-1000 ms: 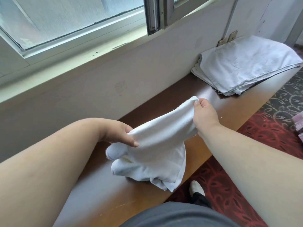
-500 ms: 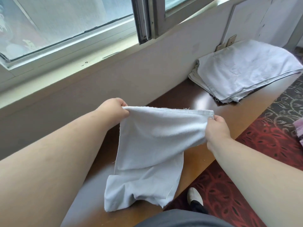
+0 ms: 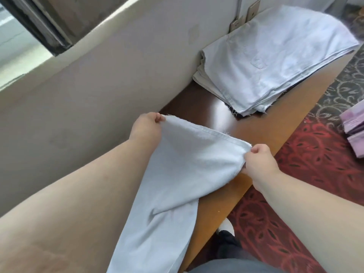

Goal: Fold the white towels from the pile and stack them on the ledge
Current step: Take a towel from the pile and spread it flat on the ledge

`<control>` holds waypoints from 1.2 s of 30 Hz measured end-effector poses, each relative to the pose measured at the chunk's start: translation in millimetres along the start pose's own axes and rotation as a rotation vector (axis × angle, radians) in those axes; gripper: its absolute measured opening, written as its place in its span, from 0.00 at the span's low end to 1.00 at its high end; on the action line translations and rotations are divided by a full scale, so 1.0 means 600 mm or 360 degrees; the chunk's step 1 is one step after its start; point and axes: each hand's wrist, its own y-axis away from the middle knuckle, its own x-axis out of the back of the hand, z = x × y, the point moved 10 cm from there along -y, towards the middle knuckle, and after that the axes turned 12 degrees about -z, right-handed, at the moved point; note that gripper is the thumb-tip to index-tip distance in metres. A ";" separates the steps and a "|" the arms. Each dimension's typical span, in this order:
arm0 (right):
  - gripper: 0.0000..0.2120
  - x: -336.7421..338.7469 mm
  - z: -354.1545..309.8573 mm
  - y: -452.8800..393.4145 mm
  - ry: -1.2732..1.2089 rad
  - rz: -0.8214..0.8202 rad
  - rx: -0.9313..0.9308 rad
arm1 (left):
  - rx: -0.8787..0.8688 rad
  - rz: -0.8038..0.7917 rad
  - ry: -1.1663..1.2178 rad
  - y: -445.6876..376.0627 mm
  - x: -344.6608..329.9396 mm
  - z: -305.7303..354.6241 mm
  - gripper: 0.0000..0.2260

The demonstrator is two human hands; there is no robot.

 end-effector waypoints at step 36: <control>0.27 -0.418 0.239 0.320 0.2244 -0.1112 0.0485 | 0.0074 -0.0741 -0.0673 0.417 -0.162 -0.392 0.22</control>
